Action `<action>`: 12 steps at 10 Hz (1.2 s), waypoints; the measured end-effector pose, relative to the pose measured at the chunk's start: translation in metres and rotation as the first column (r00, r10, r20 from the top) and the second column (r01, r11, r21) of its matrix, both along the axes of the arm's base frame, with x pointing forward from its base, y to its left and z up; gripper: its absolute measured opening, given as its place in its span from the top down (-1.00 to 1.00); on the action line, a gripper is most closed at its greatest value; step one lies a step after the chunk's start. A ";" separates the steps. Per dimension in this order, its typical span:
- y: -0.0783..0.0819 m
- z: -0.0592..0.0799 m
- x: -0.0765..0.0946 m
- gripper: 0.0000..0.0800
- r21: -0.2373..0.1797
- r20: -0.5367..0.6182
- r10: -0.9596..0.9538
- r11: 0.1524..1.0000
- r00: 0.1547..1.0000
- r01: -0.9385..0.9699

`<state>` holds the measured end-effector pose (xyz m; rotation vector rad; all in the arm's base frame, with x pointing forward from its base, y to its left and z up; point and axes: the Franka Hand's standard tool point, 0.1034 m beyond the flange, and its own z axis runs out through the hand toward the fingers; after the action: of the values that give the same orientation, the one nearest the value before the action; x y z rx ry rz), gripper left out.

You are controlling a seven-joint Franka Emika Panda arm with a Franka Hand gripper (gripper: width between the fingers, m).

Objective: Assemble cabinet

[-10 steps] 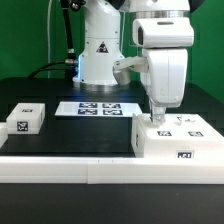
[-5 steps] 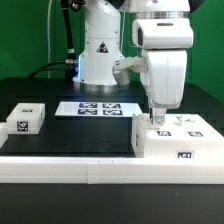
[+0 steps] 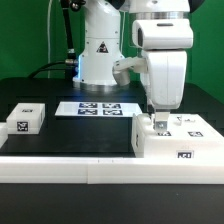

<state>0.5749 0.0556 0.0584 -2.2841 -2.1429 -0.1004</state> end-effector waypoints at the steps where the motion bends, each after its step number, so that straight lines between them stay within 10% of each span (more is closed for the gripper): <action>1: 0.000 0.000 0.000 -0.96 0.000 0.000 0.000 1.000 1.000 0.000; 8: 0.005 0.030 -0.058 -0.99 0.024 0.048 -0.401 0.916 0.915 0.401; 12: 0.010 0.030 -0.062 -0.99 0.027 0.041 -0.449 0.894 0.893 0.448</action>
Offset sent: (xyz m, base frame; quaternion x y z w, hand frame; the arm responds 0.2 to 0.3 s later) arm -0.0451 -0.0146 0.0276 -0.0490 -0.0126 0.0753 0.9959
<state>0.5132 0.0656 0.0887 -2.7434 -1.5743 -0.1732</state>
